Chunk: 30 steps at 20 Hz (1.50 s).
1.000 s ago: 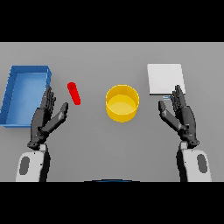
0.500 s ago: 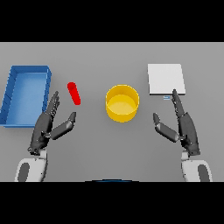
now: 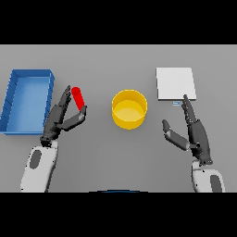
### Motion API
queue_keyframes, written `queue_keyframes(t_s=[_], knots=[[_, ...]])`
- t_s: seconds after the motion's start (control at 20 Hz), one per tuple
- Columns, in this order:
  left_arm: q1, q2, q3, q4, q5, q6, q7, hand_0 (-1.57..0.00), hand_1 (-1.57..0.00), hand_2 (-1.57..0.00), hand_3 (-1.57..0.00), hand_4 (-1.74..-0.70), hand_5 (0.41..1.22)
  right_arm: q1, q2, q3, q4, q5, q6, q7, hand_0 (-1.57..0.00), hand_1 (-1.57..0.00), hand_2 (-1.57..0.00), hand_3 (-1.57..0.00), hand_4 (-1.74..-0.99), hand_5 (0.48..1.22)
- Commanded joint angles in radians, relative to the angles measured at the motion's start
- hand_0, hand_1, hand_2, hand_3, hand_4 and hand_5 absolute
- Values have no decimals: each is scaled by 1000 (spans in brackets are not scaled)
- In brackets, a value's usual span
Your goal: Pick up the red beaker and tilt it to pour out 1 green nut into yellow bowl. Pick up the yellow bowl and place it on the metallic measuring scale.
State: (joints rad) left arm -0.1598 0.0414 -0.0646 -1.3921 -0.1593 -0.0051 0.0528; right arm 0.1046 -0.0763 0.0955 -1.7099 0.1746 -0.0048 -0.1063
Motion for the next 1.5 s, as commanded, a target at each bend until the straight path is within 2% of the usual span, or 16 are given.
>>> queue_keyframes(t_s=[0.0, 0.1, 0.25, 0.35, 0.55, 0.65, 0.75, 0.9, 0.95, 1.0, 1.1, 1.2, 1.25, 1.35, 1.45], knots=[[-25, -3, 11, 33, 3, 5, -6, 1, 1, 1, 1, -1359, 726, -9, -4, -7, 3, -3, -1, 12, 1, 1, 1, 1, -1331, 686], [-77, -11, 34, 116, 6, 16, -18, 1, 1, 1, 1, -1345, 718, -1, -9, -16, 7, -17, 6, 1, 1, 1, 1, 1, -1339, 688], [-141, -15, 59, 207, 17, 13, -47, 1, 1, 1, 1, -1330, 714, -16, -7, -17, 10, -13, -1, 19, 1, 1, 1, 1, -1338, 688], [-173, -11, 66, 238, 12, 17, -72, 1, 1, 1, 1, -1321, 713, -11, -11, -20, 9, -25, 12, 16, 1, 1, 1, 1, -1336, 688], [-228, -1, 77, 292, 10, 11, -71, 1, 1, 1, 1, -1311, 703, -13, -4, -16, 10, -22, 7, 4, 1, 1, 1, 1, -1329, 684], [-259, -6, 84, 335, 13, 8, -80, 1, 1, 1, 1, -1318, 708, -24, -7, -21, 16, -17, 2, 29, 1, 1, 1, 1, -1320, 683], [-277, -12, 84, 358, 12, 6, -87, 1, 1, 1, 1, -1332, 715, -20, -5, -17, 9, -13, -2, 19, 1, 1, 1, 1, -1311, 682], [-292, -22, 102, 394, 20, 19, -146, 1, 1, -30, -3, -1389, 752, -19, -23, -30, 0, -27, 9, 23, 1, 1, 1, 1, -1295, 683], [-302, -23, 109, 400, 23, 27, -144, -81, -84, -122, -75, -1416, 770, -9, -23, -22, -2, -22, 14, 13, 1, 1, 1, 1, -1291, 684], [-321, -38, 119, 417, 33, 38, -130, -253, -276, -307, -220, -1444, 795, -26, -21, -26, 6, -22, 9, 26, 1, 1, 1, 1, -1289, 684], [-330, -50, 125, 439, 18, 79, -128, -681, -701, -715, -706, -1441, 949, -16, -24, -26, 1, -23, 12, 18, 1, 1, 1, 1, -1285, 683], [-341, -54, 114, 456, -21, 113, -147, -1001, -1014, -1023, -1018, -1440, 1047, -5, -21, -23, -7, -27, 15, 11, 1, 1, 1, 1, -1287, 684], [-343, -56, 120, 466, -25, 118, -174, -1115, -1125, -1133, -1128, -1443, 1082, -10, -14, -17, 2, -21, 14, 19, 1, 1, 1, 1, -1290, 684], [-341, -60, 128, 466, -26, 113, -186, -1279, -1286, -1290, -1288, -1447, 1132, -13, -8, -11, -5, -14, 7, 15, 1, 1, 1, 1, -1293, 682], [-338, -67, 127, 451, -28, 124, -199, -1384, -1388, -1391, -1390, -1553, 1129, -23, -7, -16, 13, -22, 12, 24, 1, 1, 1, 1, -1303, 682]])
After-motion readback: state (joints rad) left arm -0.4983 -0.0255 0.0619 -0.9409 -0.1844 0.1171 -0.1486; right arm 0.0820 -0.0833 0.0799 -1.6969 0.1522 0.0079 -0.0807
